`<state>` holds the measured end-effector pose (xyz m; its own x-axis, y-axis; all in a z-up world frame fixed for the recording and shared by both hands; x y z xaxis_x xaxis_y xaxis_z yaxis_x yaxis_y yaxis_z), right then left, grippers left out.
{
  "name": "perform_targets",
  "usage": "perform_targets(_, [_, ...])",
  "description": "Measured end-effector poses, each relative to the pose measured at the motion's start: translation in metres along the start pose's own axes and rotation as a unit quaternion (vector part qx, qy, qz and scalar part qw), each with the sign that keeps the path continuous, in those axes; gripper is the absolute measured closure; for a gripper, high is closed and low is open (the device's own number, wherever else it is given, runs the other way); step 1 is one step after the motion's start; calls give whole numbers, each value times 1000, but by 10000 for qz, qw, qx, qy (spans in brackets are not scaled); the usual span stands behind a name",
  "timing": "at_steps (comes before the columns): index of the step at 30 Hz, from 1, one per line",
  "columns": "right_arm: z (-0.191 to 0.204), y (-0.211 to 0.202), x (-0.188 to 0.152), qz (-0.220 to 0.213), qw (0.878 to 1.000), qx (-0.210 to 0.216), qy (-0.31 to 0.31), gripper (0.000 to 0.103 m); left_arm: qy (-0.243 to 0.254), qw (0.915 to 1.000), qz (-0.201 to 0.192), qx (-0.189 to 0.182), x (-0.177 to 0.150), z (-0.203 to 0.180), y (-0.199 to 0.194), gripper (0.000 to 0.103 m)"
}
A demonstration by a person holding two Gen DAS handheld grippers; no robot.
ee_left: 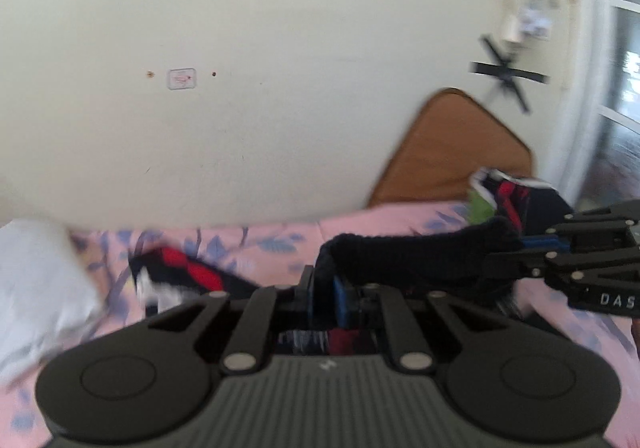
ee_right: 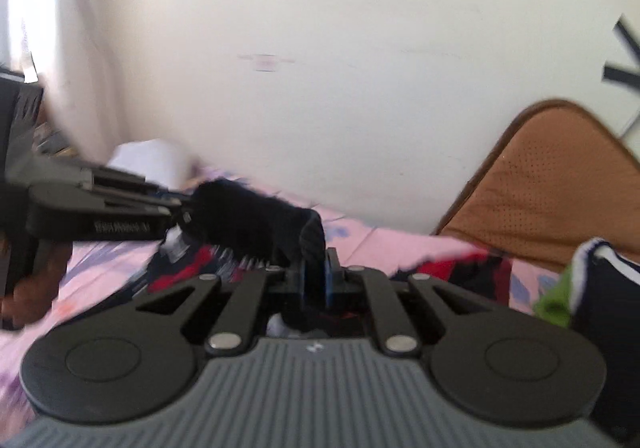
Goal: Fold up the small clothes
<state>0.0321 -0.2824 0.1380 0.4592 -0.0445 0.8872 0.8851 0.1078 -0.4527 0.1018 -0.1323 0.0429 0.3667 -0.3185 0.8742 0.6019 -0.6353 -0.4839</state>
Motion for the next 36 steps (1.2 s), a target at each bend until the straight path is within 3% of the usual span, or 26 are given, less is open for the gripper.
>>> perform_targets(3, [29,-48,-35,-45,9999,17,-123,92,-38,9998,-84,-185,-37,-14,-48,94])
perform_targets(6, [52,-81,-77,29,10000,14,-40,92,-120,9994,83,-322,-69,-26,-81,94])
perform_targets(11, [62,-73,-131,347,9988,-291,204,91,-226,9967,702,-337,-116,-30,-67,90])
perform_targets(13, [57,-68,-134,185,9987,-374,276,91,-108,9975,638,-271,-116,-32,-70,87])
perform_targets(14, [61,-70,-131,220,9988,-367,255,89,-109,9975,642,-289,-115,-32,-76,78])
perform_targets(15, [62,-74,-129,231,9987,-376,256,82,-130,9976,588,-337,-113,-34,-83,71])
perform_targets(16, [61,-81,-126,196,9989,-320,285,65,-127,9980,472,-412,-110,-31,-94,63])
perform_targets(18, [53,-101,-118,62,9993,-128,334,55,-162,9985,187,-490,-108,-24,-115,62])
perform_targets(21, [54,-127,-104,-326,9987,11,378,55,-539,9978,-213,-336,-91,4,-133,63])
perform_targets(24, [48,-122,-84,-683,9959,-89,583,55,-744,9968,-293,85,-73,31,-111,70])
perform_targets(25, [46,-114,-79,-749,9949,-111,662,55,-730,9968,-257,223,-70,37,-99,78])
perform_targets(27, [44,-92,-71,-830,9936,-176,746,56,-728,9968,-17,337,-69,43,-66,83])
perform_targets(29, [39,-66,-74,-656,9942,-202,833,55,-599,9973,262,343,-72,43,-31,83])
perform_targets(30, [32,-54,-80,-444,9954,-327,782,55,-421,9970,406,515,-77,42,-13,84])
perform_targets(31, [23,-35,-92,-150,9956,-688,626,58,-264,9961,440,719,-85,42,2,84])
perform_targets(32, [10,-20,-107,32,9946,-918,488,64,-112,9964,181,818,-87,41,8,84])
perform_targets(33, [-4,-21,-116,-167,9942,-727,774,67,-155,9961,174,855,-86,41,10,84])
perform_targets(34, [-17,-26,-121,-197,9896,-632,1279,81,-299,9954,236,881,-84,42,11,84])
perform_targets(36, [-28,-35,-137,-225,9827,-643,1724,94,-212,9952,197,932,-85,39,11,84])
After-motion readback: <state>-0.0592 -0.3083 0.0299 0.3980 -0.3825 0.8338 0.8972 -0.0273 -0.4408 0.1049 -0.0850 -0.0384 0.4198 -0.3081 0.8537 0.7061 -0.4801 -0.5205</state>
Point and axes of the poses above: each gripper's, at about its wrist camera, not at the fingertips, and y roughly the way its jaws point, z to its left, x to its top, the point moved 4 cm from there along y, roughly the way its jaws point, and after that the axes turned 4 degrees about -z, right-handed, at the moved point
